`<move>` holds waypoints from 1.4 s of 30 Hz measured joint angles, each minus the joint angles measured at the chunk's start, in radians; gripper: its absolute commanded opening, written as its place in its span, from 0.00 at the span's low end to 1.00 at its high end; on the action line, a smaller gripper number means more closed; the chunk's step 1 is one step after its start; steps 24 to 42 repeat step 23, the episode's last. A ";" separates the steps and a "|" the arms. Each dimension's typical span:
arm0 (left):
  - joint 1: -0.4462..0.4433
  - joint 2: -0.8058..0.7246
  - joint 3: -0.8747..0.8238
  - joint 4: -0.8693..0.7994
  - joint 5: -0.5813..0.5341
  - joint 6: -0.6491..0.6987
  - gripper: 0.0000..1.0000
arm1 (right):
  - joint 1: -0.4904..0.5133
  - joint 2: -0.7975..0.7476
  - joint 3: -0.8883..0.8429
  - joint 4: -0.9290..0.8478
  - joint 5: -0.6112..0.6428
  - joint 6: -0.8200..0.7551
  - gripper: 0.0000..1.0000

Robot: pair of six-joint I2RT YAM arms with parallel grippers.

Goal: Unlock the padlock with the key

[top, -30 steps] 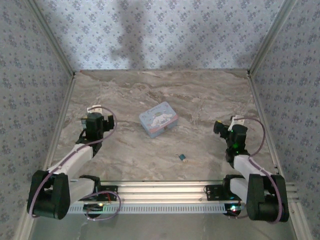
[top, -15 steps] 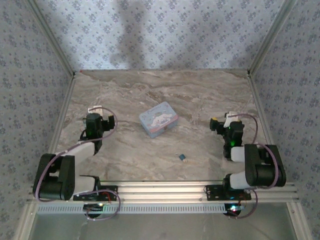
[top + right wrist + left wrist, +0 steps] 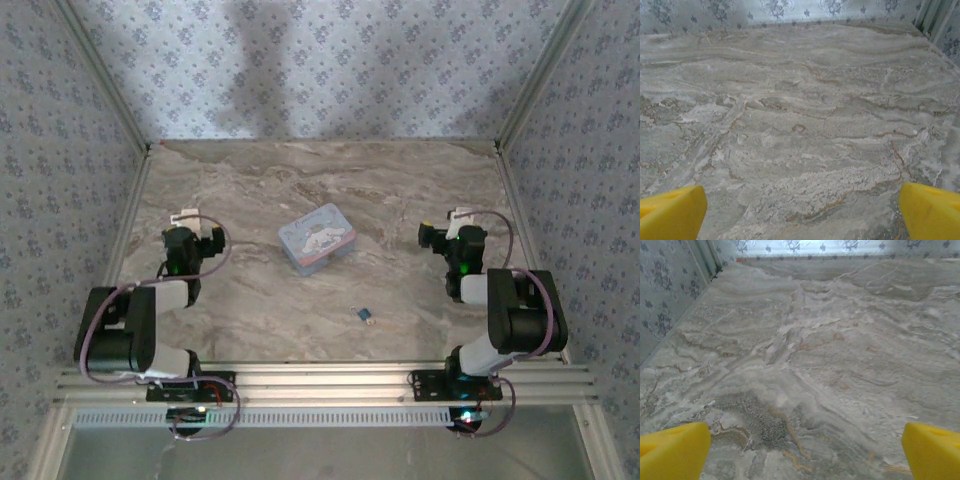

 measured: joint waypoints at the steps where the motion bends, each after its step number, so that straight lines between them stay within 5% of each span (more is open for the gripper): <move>1: 0.012 0.039 -0.001 0.027 0.010 0.000 0.98 | 0.000 0.000 0.000 -0.006 0.000 0.000 1.00; 42: 0.037 0.089 0.016 0.023 0.079 -0.003 0.98 | 0.021 0.000 0.000 -0.024 0.027 -0.018 1.00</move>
